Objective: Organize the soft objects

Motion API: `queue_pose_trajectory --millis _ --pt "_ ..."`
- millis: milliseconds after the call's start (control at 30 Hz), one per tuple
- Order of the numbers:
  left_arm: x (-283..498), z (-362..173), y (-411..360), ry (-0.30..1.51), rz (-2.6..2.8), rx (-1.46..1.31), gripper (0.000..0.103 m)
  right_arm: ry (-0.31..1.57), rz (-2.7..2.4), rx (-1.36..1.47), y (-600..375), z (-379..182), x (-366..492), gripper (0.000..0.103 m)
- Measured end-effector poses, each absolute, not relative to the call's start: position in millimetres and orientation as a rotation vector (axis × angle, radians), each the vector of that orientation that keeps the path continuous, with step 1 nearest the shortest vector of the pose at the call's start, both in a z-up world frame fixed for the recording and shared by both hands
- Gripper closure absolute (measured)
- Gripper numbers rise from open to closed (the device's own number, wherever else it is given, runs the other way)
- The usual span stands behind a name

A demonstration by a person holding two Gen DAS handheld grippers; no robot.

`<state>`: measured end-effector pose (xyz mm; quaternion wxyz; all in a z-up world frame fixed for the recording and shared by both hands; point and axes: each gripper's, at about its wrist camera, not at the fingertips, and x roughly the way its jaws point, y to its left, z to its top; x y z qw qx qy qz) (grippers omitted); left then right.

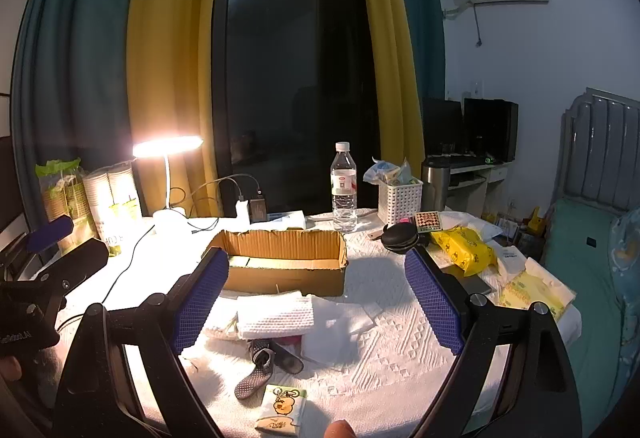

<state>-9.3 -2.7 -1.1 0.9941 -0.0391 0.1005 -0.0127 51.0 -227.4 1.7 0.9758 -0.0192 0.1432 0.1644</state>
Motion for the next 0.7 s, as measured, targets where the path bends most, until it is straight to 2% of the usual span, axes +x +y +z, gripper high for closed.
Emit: queue_pose_trajectory --millis 700 --pt "-9.8 -3.3 -3.8 0.209 -0.027 -0.077 0.001 0.293 0.333 -0.044 -227.4 3.9 51.5 0.011"
